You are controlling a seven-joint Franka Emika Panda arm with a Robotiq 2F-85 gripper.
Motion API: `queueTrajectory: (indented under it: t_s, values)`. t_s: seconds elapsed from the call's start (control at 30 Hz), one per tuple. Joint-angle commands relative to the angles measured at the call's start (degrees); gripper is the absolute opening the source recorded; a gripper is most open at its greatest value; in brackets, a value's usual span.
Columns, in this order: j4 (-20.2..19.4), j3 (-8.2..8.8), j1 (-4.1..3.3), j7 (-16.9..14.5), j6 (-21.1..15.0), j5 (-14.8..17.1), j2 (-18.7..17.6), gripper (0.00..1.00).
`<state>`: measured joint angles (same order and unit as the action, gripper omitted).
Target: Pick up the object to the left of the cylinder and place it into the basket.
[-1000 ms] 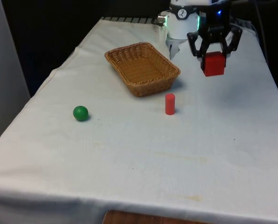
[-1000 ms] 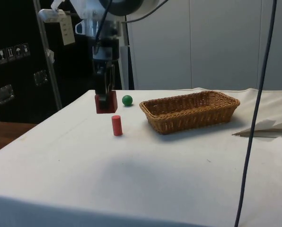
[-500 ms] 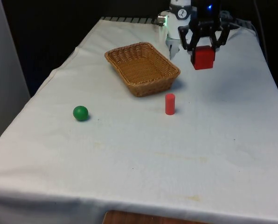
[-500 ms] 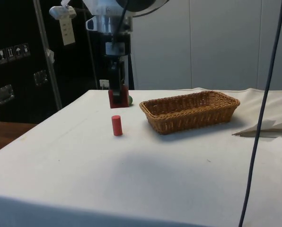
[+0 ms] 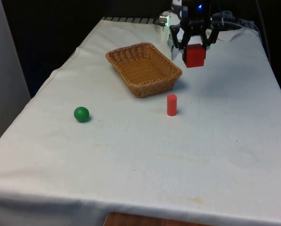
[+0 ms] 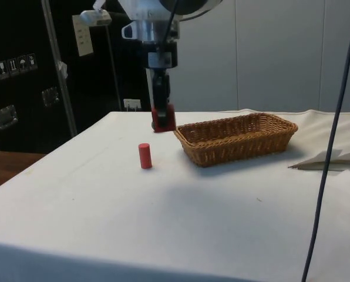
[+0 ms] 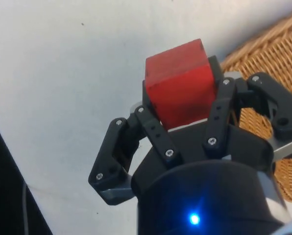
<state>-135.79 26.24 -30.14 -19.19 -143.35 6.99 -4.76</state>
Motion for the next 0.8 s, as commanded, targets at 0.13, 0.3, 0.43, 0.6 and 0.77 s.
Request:
queueTrajectory:
  t_s: [0.13, 0.3, 0.43, 0.6, 0.77]
  values:
    - [-2.5, 1.38, 0.17, -1.7, -1.3, -0.6, 1.5, 0.01]
    - [-4.5, 2.86, 0.23, -3.8, -1.5, -0.7, 2.6, 0.01]
    - [-6.2, 4.47, 0.34, -5.8, -1.6, -0.9, 3.9, 0.01]
    - [-7.4, 5.79, 0.40, -7.5, -1.7, -0.9, 4.7, 0.01]
    - [-8.7, 8.02, 0.46, -10.4, -1.9, -0.9, 5.5, 0.01]
